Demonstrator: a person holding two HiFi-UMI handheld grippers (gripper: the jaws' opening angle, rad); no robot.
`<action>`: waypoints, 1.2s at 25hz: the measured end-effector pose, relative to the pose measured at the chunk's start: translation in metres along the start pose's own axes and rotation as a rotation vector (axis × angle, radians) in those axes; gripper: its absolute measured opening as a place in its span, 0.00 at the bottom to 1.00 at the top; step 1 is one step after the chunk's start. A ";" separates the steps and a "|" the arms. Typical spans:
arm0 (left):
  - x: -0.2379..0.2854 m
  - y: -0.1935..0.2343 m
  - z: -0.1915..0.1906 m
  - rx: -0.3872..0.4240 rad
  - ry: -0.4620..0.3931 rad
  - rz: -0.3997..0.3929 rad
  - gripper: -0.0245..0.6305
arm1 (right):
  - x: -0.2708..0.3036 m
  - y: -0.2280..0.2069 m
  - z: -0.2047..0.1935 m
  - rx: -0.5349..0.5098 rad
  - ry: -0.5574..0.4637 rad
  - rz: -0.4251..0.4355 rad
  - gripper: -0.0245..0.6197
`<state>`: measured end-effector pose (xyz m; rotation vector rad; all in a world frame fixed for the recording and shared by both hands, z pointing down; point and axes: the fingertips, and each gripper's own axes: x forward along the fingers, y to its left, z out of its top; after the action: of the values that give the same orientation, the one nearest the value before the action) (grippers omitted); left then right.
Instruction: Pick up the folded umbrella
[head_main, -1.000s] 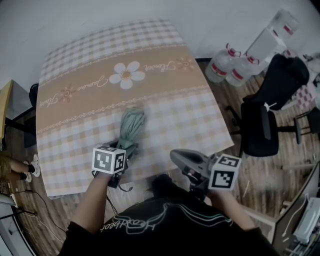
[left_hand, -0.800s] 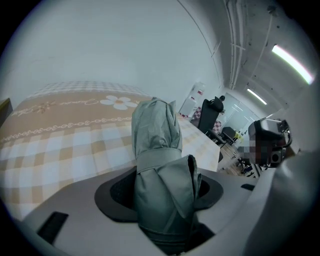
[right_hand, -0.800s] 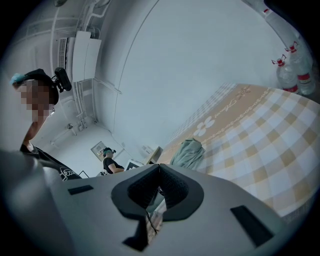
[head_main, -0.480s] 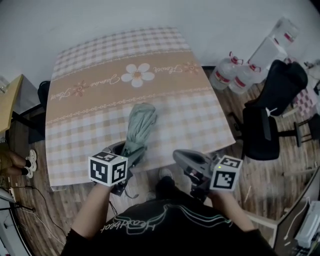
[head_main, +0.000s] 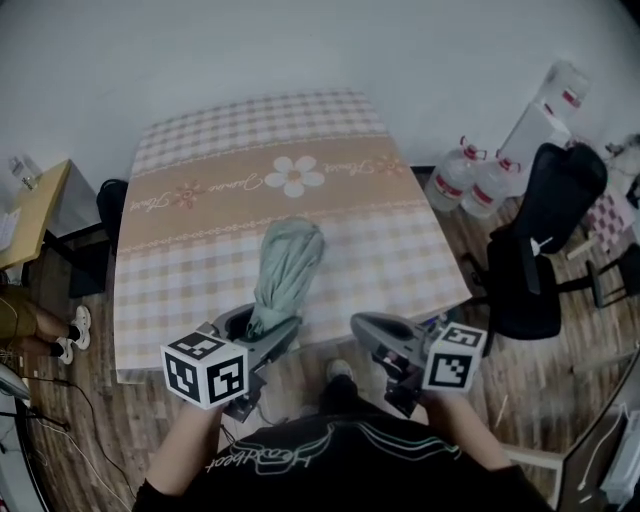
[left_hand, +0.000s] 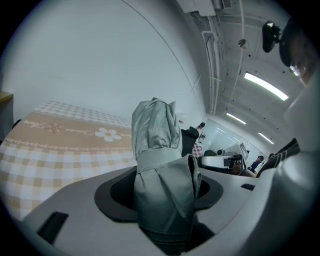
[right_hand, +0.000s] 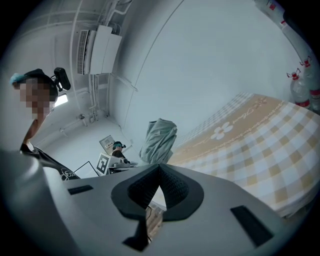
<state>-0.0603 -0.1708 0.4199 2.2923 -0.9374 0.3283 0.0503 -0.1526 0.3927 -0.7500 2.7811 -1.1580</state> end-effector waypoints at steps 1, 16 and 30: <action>-0.007 -0.005 0.003 0.007 -0.017 -0.005 0.42 | 0.001 0.006 0.000 -0.011 -0.002 0.005 0.05; -0.074 -0.046 0.012 0.037 -0.151 -0.063 0.42 | -0.003 0.076 0.009 -0.126 -0.056 0.060 0.05; -0.091 -0.061 0.010 0.049 -0.173 -0.094 0.42 | -0.007 0.101 -0.001 -0.226 -0.061 0.029 0.05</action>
<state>-0.0830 -0.0944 0.3437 2.4304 -0.9109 0.1155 0.0138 -0.0877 0.3237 -0.7430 2.8923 -0.8104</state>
